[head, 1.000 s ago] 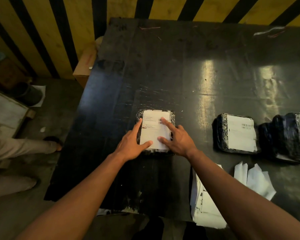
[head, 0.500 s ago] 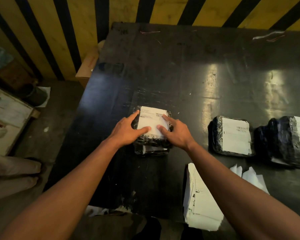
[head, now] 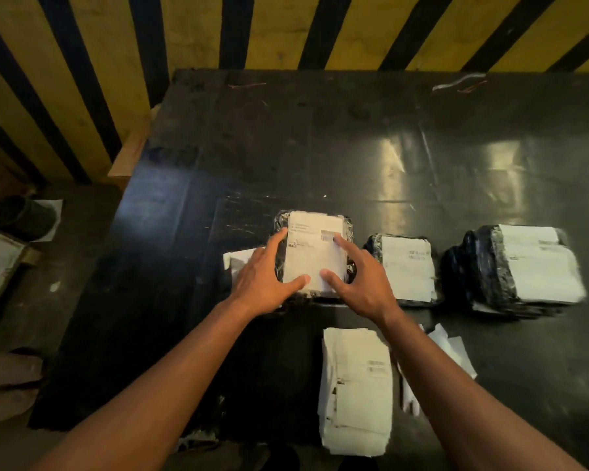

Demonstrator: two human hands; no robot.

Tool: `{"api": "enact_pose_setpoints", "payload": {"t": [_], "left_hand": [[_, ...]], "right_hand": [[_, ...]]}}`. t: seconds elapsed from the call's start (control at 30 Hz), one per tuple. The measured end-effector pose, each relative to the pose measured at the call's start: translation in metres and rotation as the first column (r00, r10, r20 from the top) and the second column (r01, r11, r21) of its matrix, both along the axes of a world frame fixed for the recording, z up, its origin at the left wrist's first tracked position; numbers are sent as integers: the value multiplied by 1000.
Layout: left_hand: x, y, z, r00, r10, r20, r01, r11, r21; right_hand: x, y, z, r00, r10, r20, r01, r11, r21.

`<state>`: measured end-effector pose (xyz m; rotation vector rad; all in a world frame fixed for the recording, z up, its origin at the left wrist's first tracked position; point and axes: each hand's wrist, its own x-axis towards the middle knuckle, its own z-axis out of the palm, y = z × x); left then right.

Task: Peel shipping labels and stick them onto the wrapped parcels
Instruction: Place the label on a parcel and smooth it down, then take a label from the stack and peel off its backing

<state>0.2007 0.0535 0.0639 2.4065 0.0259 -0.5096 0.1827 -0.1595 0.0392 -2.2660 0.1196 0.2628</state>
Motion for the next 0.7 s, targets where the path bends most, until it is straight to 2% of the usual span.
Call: {"api": "enact_pose_setpoints", "payload": {"t": [0.37,0.53,0.63,0.7], "left_hand": [[3,-164,-51,982,-124,-140,97,978,-186],[14,-191,-66,983,-102,-154,80,986,-145],[11,-186,-65,976,-131,-173,114,988,-103],[3,-175,-61,980,-140,-141,131,989,-71]], "right_hand": [[-12,-152,-32,969,-230,-92,221,971,-91],[0,-180,-49,973,-184,-141,172,980,-98],[-2,-183,-51,979,-104,-177,82,988,-128],[-14,-182,-47,984,-103,-147,78,983,-168]]}}
